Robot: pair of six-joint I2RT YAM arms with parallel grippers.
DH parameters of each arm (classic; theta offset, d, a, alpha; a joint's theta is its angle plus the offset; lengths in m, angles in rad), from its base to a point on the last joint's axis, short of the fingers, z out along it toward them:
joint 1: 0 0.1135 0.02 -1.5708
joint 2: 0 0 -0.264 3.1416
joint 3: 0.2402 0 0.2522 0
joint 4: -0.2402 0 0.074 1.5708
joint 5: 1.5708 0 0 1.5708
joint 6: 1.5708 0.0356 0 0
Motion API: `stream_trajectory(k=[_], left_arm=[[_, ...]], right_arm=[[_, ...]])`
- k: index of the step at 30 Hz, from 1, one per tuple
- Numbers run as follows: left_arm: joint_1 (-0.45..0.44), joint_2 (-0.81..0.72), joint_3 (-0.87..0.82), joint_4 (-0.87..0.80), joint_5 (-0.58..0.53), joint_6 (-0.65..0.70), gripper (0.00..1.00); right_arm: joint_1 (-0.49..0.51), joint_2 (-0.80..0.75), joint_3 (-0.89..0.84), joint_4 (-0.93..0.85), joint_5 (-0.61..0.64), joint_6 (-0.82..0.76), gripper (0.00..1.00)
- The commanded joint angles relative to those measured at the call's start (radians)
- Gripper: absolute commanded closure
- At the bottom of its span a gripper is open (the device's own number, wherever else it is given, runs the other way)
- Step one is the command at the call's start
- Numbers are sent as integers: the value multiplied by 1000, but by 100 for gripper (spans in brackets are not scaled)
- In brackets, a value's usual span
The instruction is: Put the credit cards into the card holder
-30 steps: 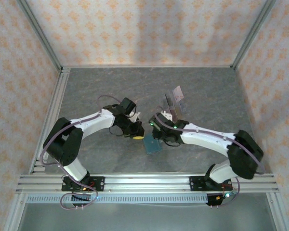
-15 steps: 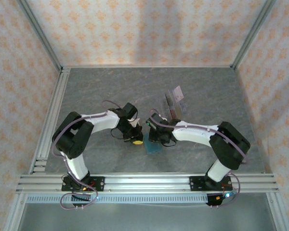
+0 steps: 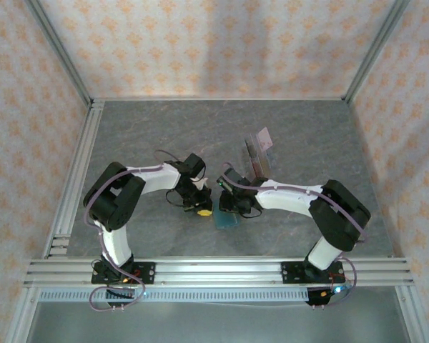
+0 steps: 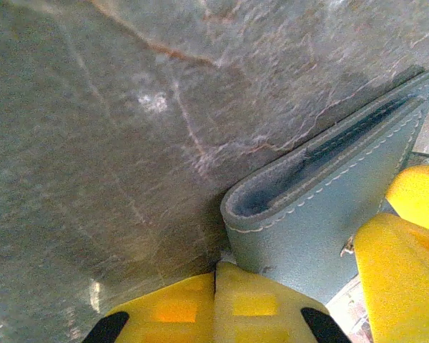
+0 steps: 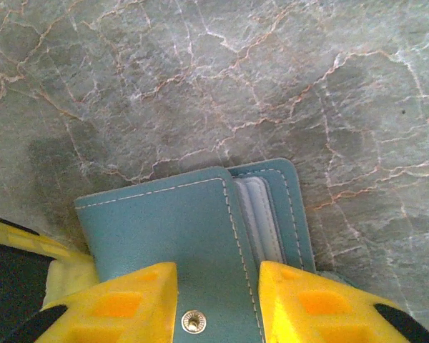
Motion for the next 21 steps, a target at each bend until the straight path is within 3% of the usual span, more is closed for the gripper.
stream_trajectory(k=[1,9,14,21], left_arm=[[-15,53,11,27,-57,13,95],[-22,101,6,31,-67,16,95],[-33,116,19,28,-72,16,95],[-62,148,58,21,-76,15,96]], right_arm=[[1,29,7,-53,-10,-20,63],[-1,56,18,-88,-6,-31,61],[-1,69,19,-58,-81,-37,61],[-32,-49,-19,12,-148,1,61]])
